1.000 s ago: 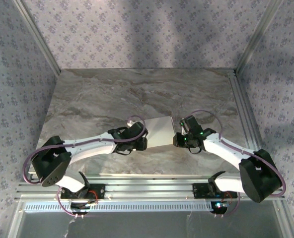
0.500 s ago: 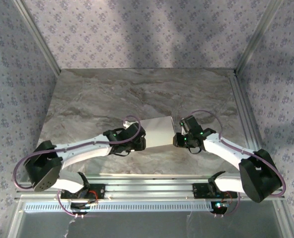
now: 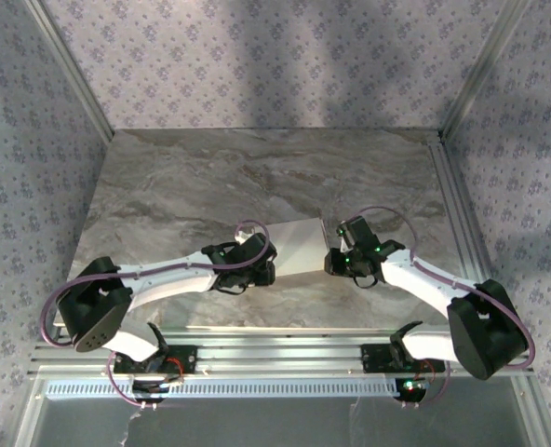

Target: Fold the paper box

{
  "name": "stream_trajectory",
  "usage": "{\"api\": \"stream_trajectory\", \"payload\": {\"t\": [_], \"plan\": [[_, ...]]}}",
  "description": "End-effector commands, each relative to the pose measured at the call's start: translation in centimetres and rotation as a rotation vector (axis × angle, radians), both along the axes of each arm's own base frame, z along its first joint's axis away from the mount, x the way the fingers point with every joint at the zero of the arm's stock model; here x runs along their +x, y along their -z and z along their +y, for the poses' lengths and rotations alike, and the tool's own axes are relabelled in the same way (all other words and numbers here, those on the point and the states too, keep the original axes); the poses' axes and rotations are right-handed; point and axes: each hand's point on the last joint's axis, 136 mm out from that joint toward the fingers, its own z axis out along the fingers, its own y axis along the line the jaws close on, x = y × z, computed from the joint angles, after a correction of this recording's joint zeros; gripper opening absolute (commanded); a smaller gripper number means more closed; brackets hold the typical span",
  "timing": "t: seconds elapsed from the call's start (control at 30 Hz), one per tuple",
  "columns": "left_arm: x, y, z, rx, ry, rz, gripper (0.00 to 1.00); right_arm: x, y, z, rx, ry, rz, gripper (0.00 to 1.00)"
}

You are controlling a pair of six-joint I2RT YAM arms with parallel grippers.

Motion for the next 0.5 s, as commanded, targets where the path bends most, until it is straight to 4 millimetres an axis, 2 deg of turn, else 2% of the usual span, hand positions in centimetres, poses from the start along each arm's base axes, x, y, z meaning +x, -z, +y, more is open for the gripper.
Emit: {"api": "stream_trajectory", "payload": {"t": [0.0,0.47], "plan": [[0.0,0.0,-1.2,-0.042,0.008,0.001,0.48,0.2,-0.4,0.3,0.004,-0.01,0.006,0.23],[0.8,1.0,-1.6,-0.058,-0.029,-0.02,0.48,0.3,-0.7,0.6,0.018,-0.017,0.005,0.22]]}}
